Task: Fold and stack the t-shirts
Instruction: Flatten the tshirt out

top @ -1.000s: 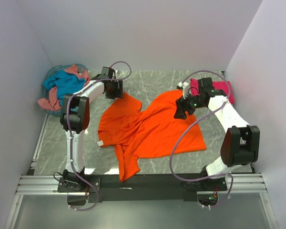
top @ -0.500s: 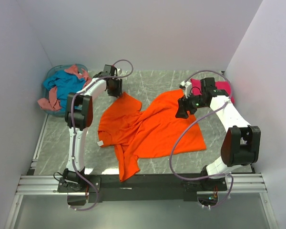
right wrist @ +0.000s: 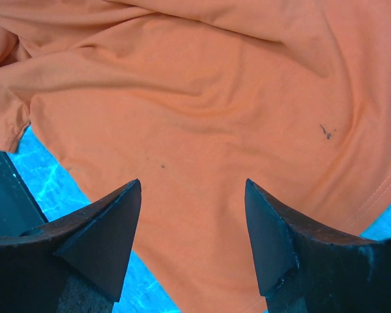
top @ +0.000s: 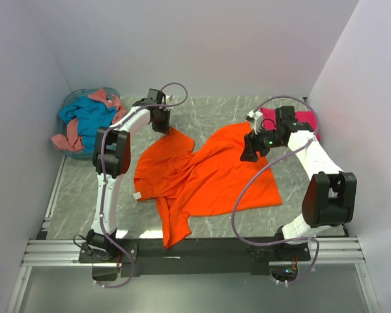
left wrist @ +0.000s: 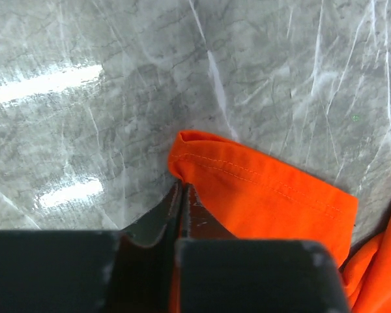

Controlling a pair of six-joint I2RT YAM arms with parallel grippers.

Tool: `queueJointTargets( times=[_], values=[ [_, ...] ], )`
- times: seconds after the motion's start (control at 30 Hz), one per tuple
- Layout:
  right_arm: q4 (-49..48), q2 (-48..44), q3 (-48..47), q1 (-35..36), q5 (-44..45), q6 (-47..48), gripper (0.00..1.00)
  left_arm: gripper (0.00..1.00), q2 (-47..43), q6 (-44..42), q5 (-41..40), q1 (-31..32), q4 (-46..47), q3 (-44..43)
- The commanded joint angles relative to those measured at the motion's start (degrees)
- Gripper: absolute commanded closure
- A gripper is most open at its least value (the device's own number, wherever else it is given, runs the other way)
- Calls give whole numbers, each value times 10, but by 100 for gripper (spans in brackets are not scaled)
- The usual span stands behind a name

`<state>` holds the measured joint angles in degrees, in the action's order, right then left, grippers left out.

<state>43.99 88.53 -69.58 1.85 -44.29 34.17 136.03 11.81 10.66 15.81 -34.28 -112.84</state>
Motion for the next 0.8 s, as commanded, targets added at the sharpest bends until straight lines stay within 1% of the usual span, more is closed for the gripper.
queueJointTargets(
  times=[0.0, 0.17, 0.27, 0.43, 0.5, 0.63, 0.67, 0.77],
  values=[
    [5, -4, -7, -7, -18, 9, 29, 99, 16, 9, -24, 4, -30, 2],
    [8, -6, -6, -10, -21, 12, 29, 100, 20, 29, -105, -3, -11, -17],
    [10, -8, -6, -11, -26, 12, 29, 100, 36, 41, -135, -16, -4, -52],
    [10, -10, -7, -12, -19, 13, 29, 100, 82, 51, -195, -37, -1, -140],
    [7, -13, -4, -12, -14, 12, 29, 100, 93, 55, -231, -41, 16, -164],
    [-2, -15, 0, -12, 5, 11, 29, 100, 105, 52, -275, -53, 61, -197],
    [-3, -16, 1, -13, 10, 11, 29, 100, 110, 47, -283, -54, 67, -221],
    [-4, -15, 2, -13, 27, 12, 29, 100, 127, 39, -301, -55, 100, -251]
  ],
)
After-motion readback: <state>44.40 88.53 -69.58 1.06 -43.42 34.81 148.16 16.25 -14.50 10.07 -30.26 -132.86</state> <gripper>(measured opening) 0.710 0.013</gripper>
